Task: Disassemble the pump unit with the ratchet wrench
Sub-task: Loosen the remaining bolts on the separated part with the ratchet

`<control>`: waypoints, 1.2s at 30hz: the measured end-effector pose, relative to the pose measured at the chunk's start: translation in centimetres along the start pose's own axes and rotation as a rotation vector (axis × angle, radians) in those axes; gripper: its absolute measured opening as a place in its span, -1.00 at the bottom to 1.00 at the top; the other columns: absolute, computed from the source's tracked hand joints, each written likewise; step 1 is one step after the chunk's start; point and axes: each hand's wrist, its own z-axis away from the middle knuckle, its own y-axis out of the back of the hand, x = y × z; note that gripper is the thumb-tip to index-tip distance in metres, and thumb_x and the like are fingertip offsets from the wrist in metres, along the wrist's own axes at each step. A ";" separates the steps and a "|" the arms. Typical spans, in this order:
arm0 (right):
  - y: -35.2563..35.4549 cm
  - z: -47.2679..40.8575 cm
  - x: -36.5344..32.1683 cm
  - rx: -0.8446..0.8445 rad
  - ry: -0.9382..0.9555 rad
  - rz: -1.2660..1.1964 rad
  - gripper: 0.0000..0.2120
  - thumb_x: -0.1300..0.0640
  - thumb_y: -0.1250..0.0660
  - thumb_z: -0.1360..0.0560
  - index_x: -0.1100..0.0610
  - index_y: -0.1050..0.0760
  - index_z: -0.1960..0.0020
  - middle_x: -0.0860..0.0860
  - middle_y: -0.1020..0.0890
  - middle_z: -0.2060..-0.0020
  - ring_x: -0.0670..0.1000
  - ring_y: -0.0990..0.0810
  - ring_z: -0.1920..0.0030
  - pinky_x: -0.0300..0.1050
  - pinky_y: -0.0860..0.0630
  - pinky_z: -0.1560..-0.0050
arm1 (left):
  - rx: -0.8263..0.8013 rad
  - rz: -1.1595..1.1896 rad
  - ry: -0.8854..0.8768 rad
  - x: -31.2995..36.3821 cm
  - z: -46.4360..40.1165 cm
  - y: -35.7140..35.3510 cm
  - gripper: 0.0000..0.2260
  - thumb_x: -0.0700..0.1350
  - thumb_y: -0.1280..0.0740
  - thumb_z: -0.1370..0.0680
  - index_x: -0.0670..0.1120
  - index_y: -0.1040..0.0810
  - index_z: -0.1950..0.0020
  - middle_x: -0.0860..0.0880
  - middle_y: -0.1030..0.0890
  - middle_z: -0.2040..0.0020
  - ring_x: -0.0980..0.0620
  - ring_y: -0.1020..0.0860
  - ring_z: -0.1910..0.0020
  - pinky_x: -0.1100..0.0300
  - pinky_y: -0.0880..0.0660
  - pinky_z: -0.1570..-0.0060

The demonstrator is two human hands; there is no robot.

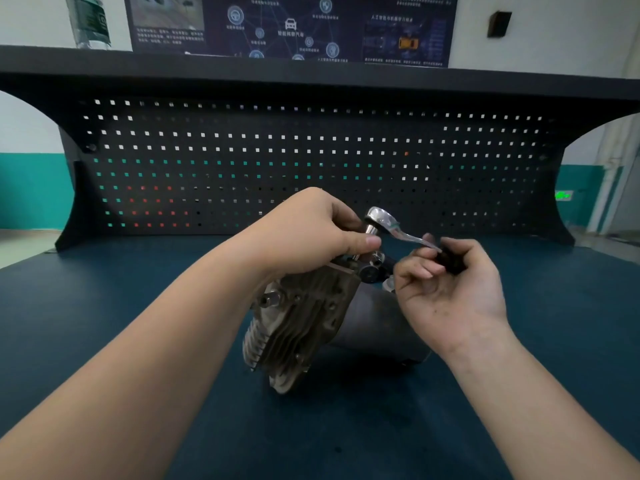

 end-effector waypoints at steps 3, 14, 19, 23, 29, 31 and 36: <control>0.1 0.3 0.0 -0.199 0.284 0.303 -0.78 0.13 -0.27 -0.51 0.14 -0.49 0.31 0.03 -0.46 0.47 -0.05 -0.38 0.50 -0.25 -0.35 0.50 | 0.040 -0.048 0.010 -0.1 -0.2 -0.1 -0.77 0.11 -0.42 -0.46 -0.02 -0.67 0.27 -0.15 -0.63 0.26 0.11 -0.47 0.38 0.19 -0.40 0.29; -0.5 1.1 -0.1 -0.242 0.298 0.304 -0.78 0.21 -0.21 -0.46 0.18 -0.48 0.35 0.06 -0.43 0.52 -0.04 -0.33 0.56 -0.24 -0.30 0.53 | -0.050 0.070 -0.082 -0.4 0.2 0.4 -0.84 0.05 -0.37 -0.52 0.02 -0.69 0.14 0.05 -0.69 0.18 0.12 -0.62 0.17 0.10 -0.52 0.02; -0.2 0.0 0.2 -0.066 0.060 0.085 -0.69 0.18 -0.22 -0.50 0.22 -0.50 0.40 0.03 -0.39 0.50 -0.10 -0.30 0.57 -0.31 -0.29 0.56 | 0.002 -0.013 -0.049 0.1 -0.1 -0.2 -0.79 0.09 -0.40 -0.48 -0.03 -0.65 0.16 -0.08 -0.69 0.17 -0.08 -0.63 0.10 -0.08 -0.55 -0.03; 0.1 1.7 0.5 -0.356 0.884 0.846 -0.77 0.06 -0.26 -0.55 0.08 -0.47 0.27 -0.03 -0.52 0.44 -0.07 -0.50 0.45 -0.21 -0.44 0.41 | 0.025 -0.004 -0.057 0.0 -0.2 -0.2 -0.83 0.06 -0.42 -0.47 -0.03 -0.65 0.17 -0.06 -0.69 0.19 -0.06 -0.64 0.13 -0.09 -0.55 -0.02; -0.7 2.0 -0.1 -0.405 0.792 0.831 -0.77 0.11 -0.26 -0.51 0.09 -0.50 0.31 0.01 -0.51 0.48 -0.03 -0.45 0.51 -0.22 -0.38 0.44 | -0.088 0.087 -0.089 -0.3 0.2 0.5 -0.91 0.00 -0.39 -0.51 0.07 -0.68 0.13 0.14 -0.69 0.17 0.25 -0.61 0.17 0.21 -0.50 0.01; -0.7 1.2 0.0 -0.250 0.313 0.363 -0.73 0.20 -0.25 -0.49 0.15 -0.49 0.38 0.05 -0.46 0.51 -0.06 -0.38 0.55 -0.26 -0.33 0.51 | -0.079 0.062 -0.076 -0.2 0.2 0.4 -0.89 0.01 -0.40 -0.51 0.02 -0.70 0.12 0.10 -0.70 0.16 0.15 -0.63 0.12 0.10 -0.53 -0.04; -0.2 0.0 0.4 0.013 0.083 0.038 -0.76 0.22 -0.32 -0.52 0.18 -0.41 0.31 0.01 -0.42 0.49 -0.11 -0.34 0.58 -0.32 -0.30 0.57 | -0.020 0.017 -0.029 0.2 -0.1 0.0 -0.81 0.07 -0.44 -0.45 -0.04 -0.67 0.18 -0.05 -0.69 0.17 -0.02 -0.63 0.12 0.04 -0.54 0.01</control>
